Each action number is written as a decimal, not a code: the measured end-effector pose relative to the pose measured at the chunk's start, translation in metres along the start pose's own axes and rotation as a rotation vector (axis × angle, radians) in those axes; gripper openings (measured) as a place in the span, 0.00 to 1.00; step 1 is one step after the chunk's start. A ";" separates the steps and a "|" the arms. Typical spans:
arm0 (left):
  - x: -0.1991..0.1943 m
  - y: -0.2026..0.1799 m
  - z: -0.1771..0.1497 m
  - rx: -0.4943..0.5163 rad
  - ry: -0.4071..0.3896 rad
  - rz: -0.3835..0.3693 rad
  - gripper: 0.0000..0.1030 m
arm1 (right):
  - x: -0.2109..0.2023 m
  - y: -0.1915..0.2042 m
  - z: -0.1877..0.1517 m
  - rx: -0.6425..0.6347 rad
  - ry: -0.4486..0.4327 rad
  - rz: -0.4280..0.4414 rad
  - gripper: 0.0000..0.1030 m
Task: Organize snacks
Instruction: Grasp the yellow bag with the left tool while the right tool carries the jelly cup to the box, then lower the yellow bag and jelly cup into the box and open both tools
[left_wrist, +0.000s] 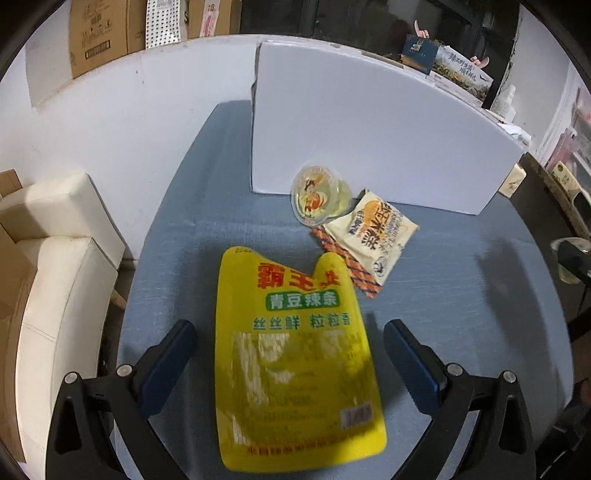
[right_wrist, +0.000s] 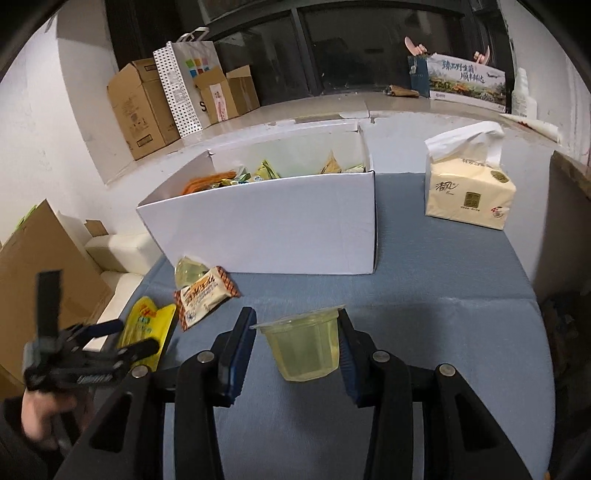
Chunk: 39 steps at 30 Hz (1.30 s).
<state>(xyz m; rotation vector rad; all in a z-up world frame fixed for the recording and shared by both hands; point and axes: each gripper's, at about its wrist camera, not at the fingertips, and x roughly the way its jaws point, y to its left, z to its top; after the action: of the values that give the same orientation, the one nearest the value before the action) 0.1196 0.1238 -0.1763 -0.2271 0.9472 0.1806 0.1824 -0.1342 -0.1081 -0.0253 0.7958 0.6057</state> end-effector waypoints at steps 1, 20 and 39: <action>0.001 -0.001 0.000 0.007 0.003 0.008 1.00 | 0.000 -0.001 0.000 0.001 0.001 0.004 0.44; -0.088 -0.046 0.004 0.111 -0.242 -0.161 0.52 | -0.022 0.007 -0.004 -0.028 -0.052 0.023 0.44; -0.074 -0.074 0.209 0.179 -0.343 -0.196 0.52 | 0.009 0.012 0.150 -0.140 -0.180 -0.010 0.44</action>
<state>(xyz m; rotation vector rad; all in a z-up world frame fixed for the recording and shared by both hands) 0.2590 0.1056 0.0105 -0.1172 0.5912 -0.0458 0.2805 -0.0832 -0.0053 -0.1017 0.5781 0.6436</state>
